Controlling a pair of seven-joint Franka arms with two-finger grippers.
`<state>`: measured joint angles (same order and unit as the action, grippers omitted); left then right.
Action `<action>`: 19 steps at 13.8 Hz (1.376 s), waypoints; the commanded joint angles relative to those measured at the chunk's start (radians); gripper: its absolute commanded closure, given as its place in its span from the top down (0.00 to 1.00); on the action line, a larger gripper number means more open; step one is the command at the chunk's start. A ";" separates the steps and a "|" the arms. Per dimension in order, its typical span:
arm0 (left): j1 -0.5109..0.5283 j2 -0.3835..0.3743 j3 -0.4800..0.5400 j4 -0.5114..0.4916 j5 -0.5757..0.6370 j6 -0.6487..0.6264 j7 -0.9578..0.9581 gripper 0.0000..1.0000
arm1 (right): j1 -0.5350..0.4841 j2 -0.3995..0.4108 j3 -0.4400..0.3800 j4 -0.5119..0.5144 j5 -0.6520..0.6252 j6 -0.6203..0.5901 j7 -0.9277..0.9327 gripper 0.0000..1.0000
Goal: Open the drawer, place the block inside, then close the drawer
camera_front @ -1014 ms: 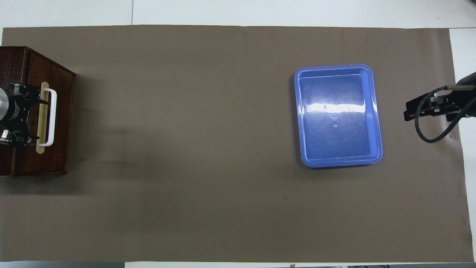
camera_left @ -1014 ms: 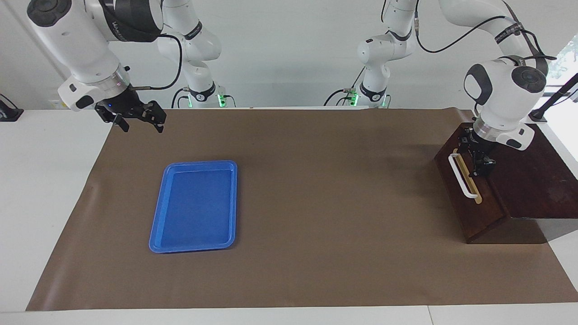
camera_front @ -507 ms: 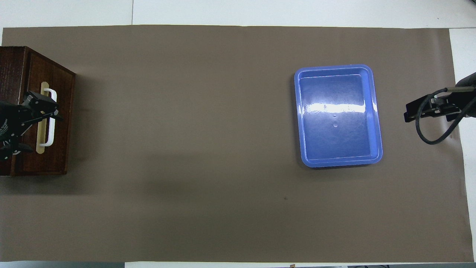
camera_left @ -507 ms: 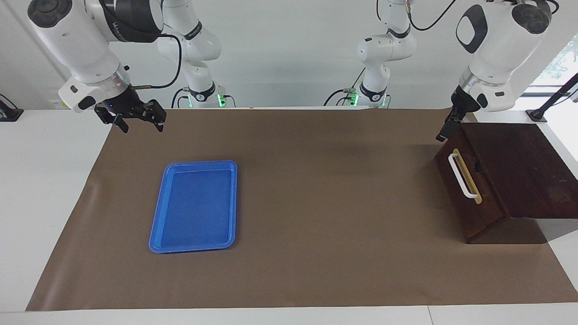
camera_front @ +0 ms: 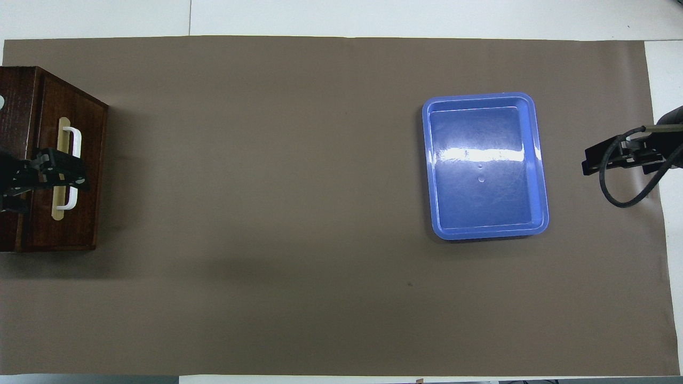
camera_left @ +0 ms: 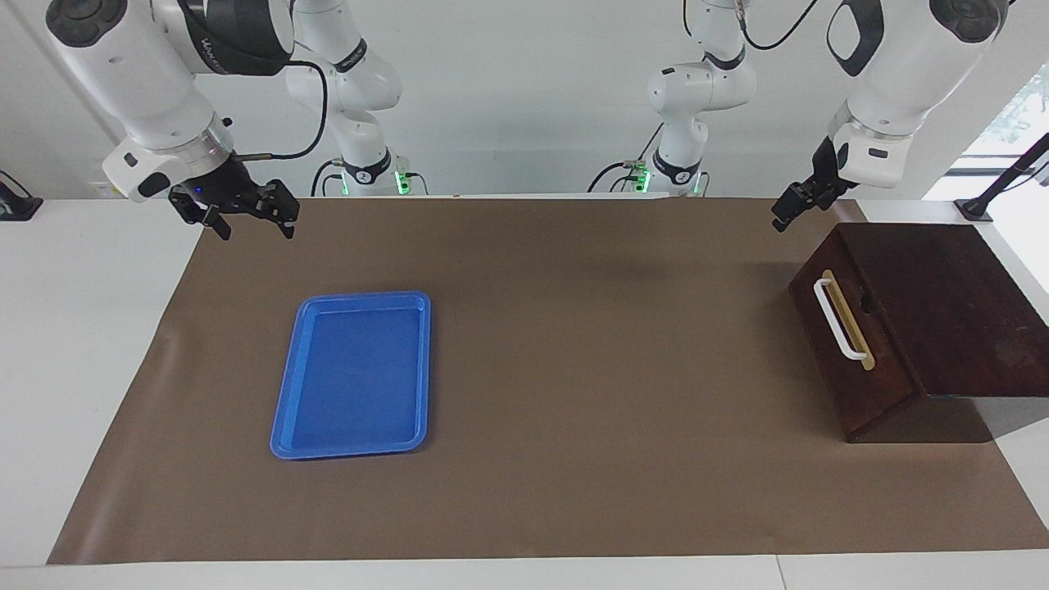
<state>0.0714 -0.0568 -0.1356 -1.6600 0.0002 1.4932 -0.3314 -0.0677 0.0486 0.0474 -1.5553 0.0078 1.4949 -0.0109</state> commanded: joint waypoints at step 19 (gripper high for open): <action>-0.055 0.100 0.042 0.120 -0.014 -0.036 0.299 1.00 | -0.015 -0.021 0.011 -0.022 -0.020 -0.035 -0.021 1.00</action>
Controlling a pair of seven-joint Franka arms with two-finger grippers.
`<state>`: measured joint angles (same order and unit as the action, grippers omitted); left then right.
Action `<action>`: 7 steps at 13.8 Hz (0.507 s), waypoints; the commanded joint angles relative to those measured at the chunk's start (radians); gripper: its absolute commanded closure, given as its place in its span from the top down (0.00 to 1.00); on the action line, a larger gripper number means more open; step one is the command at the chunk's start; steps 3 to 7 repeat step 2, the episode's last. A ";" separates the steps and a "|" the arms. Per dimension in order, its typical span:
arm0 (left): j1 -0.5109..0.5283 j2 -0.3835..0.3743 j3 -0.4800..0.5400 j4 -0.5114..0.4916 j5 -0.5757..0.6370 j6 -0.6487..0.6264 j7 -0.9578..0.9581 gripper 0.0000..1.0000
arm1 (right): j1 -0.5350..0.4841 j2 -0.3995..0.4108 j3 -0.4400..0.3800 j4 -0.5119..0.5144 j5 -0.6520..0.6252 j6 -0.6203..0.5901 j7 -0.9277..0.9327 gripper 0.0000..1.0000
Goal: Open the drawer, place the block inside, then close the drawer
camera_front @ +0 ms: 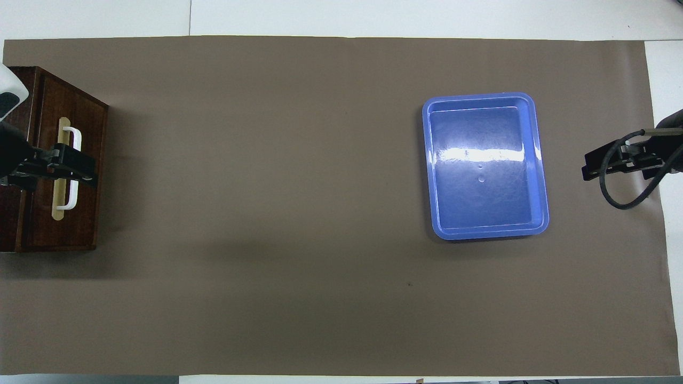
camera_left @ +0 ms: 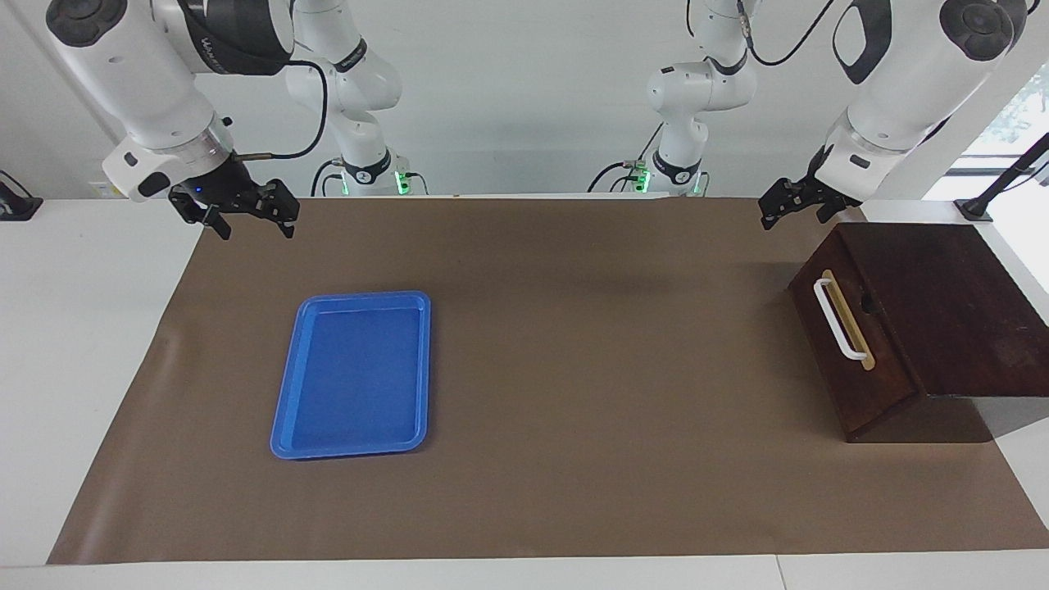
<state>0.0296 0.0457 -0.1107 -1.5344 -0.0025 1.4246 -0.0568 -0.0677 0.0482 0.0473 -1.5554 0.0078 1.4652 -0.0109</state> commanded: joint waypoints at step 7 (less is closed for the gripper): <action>-0.013 -0.003 0.016 -0.019 -0.011 0.053 0.023 1.00 | -0.015 -0.019 0.011 -0.020 -0.020 -0.003 -0.020 1.00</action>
